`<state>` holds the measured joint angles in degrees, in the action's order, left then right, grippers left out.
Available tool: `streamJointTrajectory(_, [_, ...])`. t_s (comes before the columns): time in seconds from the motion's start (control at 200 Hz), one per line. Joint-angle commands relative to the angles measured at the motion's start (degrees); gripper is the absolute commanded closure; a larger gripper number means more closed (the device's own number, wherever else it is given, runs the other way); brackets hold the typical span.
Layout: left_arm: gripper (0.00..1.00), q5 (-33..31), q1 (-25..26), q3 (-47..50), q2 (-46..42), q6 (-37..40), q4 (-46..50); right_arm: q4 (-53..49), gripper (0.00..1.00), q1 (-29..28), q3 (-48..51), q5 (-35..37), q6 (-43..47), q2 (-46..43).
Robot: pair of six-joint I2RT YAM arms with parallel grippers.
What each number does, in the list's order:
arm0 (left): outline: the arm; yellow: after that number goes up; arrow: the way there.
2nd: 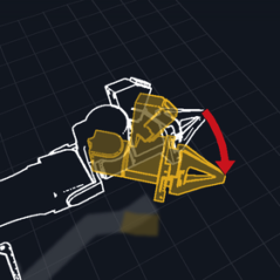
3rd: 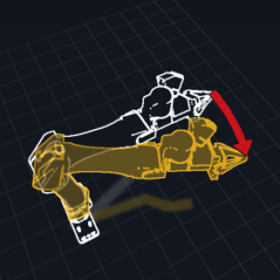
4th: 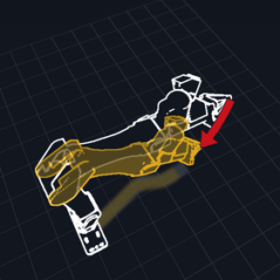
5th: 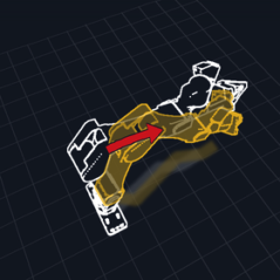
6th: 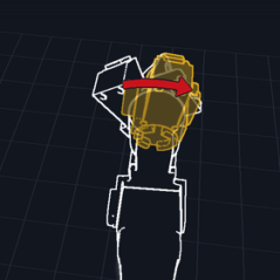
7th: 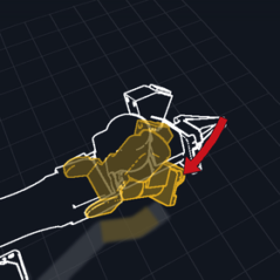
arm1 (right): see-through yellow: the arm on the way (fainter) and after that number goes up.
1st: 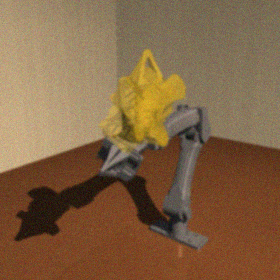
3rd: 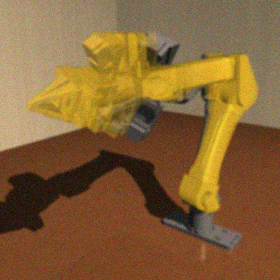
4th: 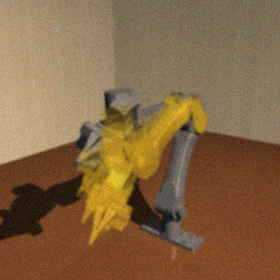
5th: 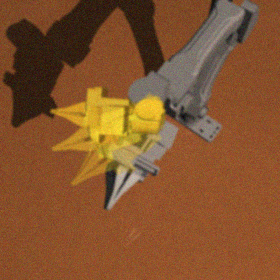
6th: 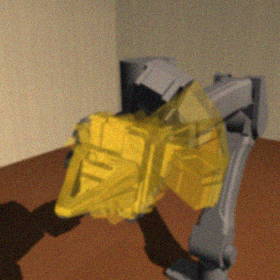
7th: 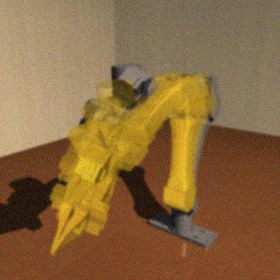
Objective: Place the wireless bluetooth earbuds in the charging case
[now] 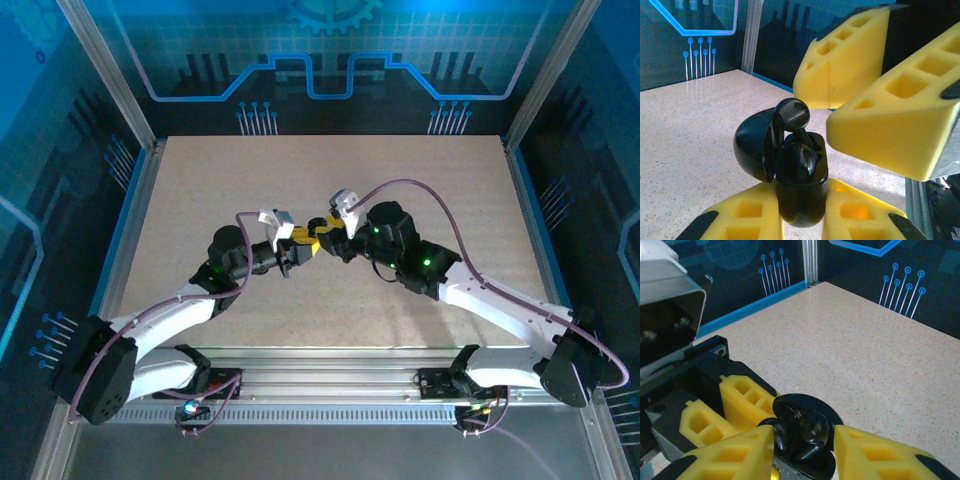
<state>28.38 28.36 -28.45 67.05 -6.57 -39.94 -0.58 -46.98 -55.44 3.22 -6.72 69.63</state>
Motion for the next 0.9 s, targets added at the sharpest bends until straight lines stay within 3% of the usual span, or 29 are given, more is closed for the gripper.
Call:
streamJointTrajectory(0.0, [0.94, 0.67, 0.38, -1.35, -1.10, 2.54, 1.18, 0.14, 0.57, -0.95, 0.03, -0.79, -0.43, -1.89])
streamJointTrajectory(0.2, [0.94, 0.30, 0.38, -1.18, -2.48, 5.95, 4.62, -0.61, 0.47, 0.45, -0.28, -2.34, -3.50, -5.31])
streamJointTrajectory(0.445, [0.94, 0.73, 0.32, -0.82, -3.65, 8.06, 6.02, -6.50, 0.45, 6.21, -1.11, -10.58, -9.60, -6.39])
streamJointTrajectory(0.535, [0.94, 0.46, 0.33, -0.65, -3.57, 8.06, 5.89, -8.47, 0.46, 7.46, -1.15, -9.55, -12.81, -4.74])
streamJointTrajectory(0.72, [0.94, -4.56, 0.35, -0.76, -5.07, 9.17, 10.20, -17.03, 0.49, 11.83, -3.33, -12.78, -17.06, 0.73])
streamJointTrajectory(0.895, [0.95, -10.06, 0.01, 0.16, -7.54, 10.04, 14.55, -34.46, 0.53, 13.61, -11.19, -8.44, -15.94, 9.97])
